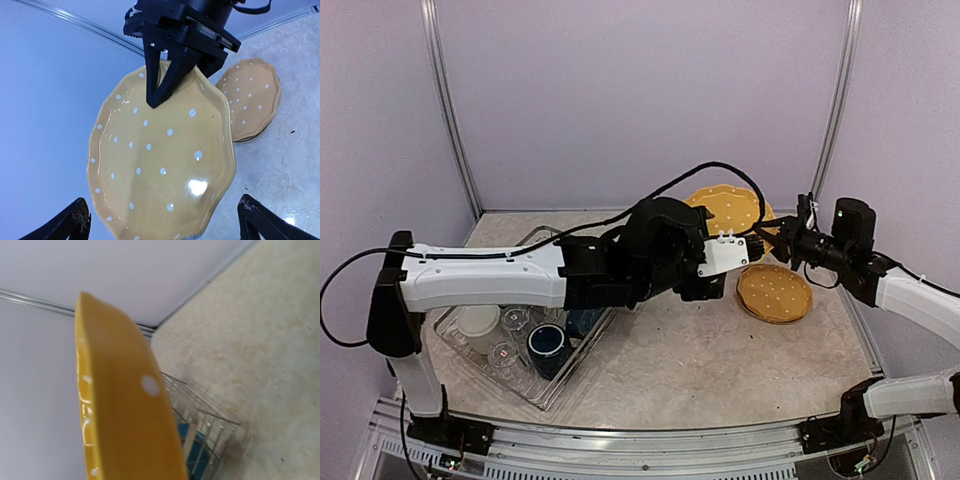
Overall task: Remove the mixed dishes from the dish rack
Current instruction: Pass from the left arm to the right, then place the plate with another plate.
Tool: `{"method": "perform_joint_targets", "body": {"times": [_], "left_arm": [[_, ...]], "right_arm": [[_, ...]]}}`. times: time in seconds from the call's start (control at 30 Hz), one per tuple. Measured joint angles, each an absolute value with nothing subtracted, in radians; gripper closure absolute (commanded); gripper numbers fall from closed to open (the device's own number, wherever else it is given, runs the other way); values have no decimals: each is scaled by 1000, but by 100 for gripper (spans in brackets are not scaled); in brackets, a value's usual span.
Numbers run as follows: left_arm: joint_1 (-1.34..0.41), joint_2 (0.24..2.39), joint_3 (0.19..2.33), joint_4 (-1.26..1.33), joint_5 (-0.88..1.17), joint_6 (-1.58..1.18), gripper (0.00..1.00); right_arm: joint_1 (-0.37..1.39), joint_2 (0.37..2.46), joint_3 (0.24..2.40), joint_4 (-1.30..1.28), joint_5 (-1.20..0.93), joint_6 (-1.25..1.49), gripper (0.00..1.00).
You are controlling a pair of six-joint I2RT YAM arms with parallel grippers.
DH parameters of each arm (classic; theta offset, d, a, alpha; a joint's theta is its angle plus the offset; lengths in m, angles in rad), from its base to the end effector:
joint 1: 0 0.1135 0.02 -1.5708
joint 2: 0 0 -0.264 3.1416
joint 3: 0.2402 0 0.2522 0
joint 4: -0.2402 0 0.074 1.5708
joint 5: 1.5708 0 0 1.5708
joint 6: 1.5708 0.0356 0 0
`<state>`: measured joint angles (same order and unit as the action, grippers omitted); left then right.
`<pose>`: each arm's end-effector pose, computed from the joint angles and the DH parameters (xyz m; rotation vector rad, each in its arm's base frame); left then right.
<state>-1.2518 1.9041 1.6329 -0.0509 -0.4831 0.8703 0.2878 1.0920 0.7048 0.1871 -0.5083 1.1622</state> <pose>0.1595 -0.4302 0.3217 1.4394 1.1769 0.1927 0.2356 0.0878 0.2900 0.4529 1.9523 1.4440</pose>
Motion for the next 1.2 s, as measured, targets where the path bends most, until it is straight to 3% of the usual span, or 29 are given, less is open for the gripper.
{"method": "perform_joint_targets", "body": {"times": [0.27,0.47,0.83,1.2], "left_arm": [[-1230,1643,1675,-429,-291,524,1],[-1081,1495,1662,-580,-89,315,1],[-581,1142,1390,-460,155,-43,1],[-417,1208,1317,-428,283,-183,1]], "right_arm": [[208,1103,671,263,-583,1163,100],[51,1051,652,148,-612,1072,100],[-384,987,542,-124,-727,801,100],[-409,1216,554,-188,-788,661,100]]}}
